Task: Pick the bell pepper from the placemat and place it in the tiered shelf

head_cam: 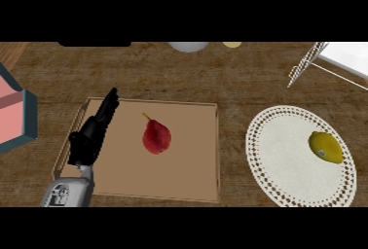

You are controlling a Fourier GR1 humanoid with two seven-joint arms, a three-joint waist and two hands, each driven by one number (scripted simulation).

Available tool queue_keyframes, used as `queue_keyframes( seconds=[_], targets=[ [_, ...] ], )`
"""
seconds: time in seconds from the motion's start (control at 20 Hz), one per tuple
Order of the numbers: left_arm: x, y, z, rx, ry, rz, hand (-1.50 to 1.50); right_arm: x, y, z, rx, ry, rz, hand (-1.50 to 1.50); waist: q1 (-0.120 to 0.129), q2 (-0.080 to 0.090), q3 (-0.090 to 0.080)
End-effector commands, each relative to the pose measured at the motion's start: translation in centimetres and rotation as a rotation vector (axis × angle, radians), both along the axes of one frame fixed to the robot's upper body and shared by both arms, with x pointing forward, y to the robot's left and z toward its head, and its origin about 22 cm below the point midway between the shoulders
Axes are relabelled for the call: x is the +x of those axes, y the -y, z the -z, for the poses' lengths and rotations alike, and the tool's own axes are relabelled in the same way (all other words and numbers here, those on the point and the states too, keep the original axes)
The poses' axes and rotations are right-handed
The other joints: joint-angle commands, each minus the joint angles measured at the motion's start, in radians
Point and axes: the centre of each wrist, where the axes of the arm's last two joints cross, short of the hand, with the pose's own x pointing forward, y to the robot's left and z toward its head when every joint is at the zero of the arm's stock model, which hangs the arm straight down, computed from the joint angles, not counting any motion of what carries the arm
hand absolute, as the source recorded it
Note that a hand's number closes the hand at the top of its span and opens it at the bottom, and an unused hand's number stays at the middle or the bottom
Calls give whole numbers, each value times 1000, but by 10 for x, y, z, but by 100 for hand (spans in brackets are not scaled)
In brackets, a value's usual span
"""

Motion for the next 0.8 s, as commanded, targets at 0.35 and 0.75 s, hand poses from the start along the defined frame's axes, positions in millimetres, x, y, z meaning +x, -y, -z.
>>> queue_keyframes(
  seconds=[0.35, 0.75],
  targets=[
    [4, 1, -6, -7, -4, -13, 0, -67, 11, -79, 52, 345, 95, -150, -18, -7, -1],
    [-6, -17, -2, 2, -17, -62, 0, -148, 25, -88, 259, 229, 157, -150, -64, -23, -1]
  ],
)
